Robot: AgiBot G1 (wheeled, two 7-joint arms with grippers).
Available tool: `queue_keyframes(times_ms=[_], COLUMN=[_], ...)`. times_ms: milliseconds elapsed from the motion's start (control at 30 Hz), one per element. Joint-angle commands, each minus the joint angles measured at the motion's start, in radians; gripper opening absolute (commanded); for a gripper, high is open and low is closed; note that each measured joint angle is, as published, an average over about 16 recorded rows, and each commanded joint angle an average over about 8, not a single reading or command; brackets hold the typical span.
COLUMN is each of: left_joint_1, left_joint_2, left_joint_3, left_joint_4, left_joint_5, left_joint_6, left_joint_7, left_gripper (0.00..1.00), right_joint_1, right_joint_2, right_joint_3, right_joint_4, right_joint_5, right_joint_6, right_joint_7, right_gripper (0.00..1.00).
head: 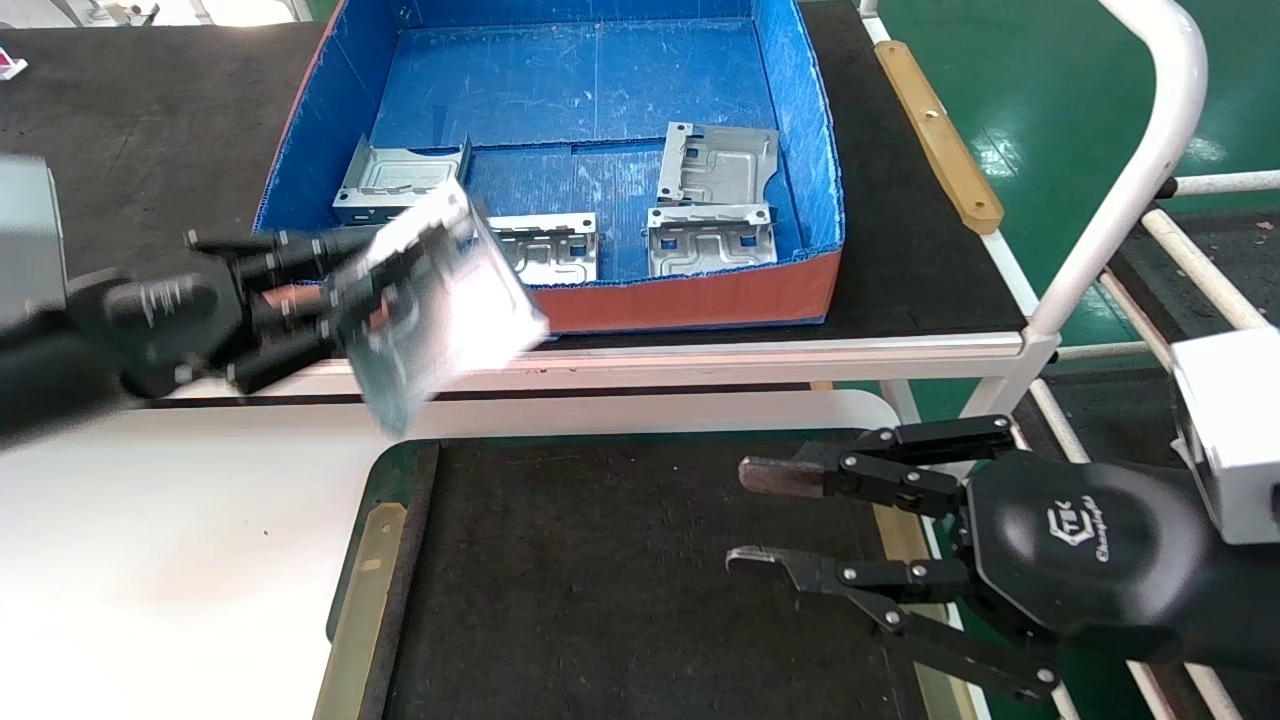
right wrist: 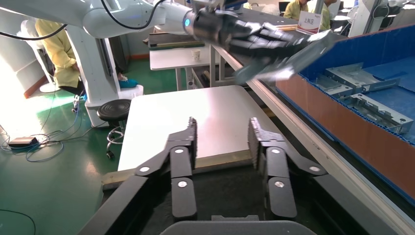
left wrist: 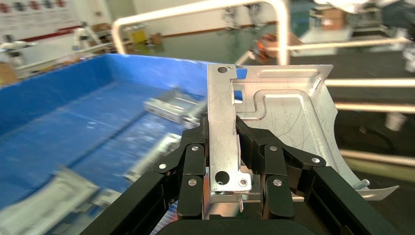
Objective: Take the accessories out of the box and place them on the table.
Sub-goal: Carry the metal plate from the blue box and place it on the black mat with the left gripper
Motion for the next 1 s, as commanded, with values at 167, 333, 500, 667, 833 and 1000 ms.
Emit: queue_keyframes(times_ms=[167,333,500,667,833,1000], left_joint_1=[0.041,0.09,0.142,0.181,0.183,0.155], left_joint_2=[-0.023,-0.032,-0.024,0.017,0.09,0.177], left_joint_3=[0.055,0.105,0.156,0.202,0.234,0.254], left_joint_4=[0.007,-0.03,-0.056,-0.038,0.049,0.171], left_joint_5=[0.005,-0.016,-0.036,-0.04,-0.024,0.007], left_joint_6=[0.049,0.05,0.048,0.04,0.018,-0.036], left_joint_7=[0.082,0.133,0.208,0.316,0.418,0.5], left_gripper=[0.0,0.0,0.0,0.0,0.0,0.0], right_joint_1=[0.0,0.0,0.0,0.0,0.0,0.0], right_joint_2=[0.0,0.0,0.0,0.0,0.0,0.0], right_joint_3=[0.0,0.0,0.0,0.0,0.0,0.0], right_joint_4=[0.0,0.0,0.0,0.0,0.0,0.0], right_joint_5=[0.0,0.0,0.0,0.0,0.0,0.0], right_joint_6=[0.0,0.0,0.0,0.0,0.0,0.0], right_joint_7=[0.0,0.0,0.0,0.0,0.0,0.0], right_gripper=[1.0,1.0,1.0,1.0,1.0,1.0])
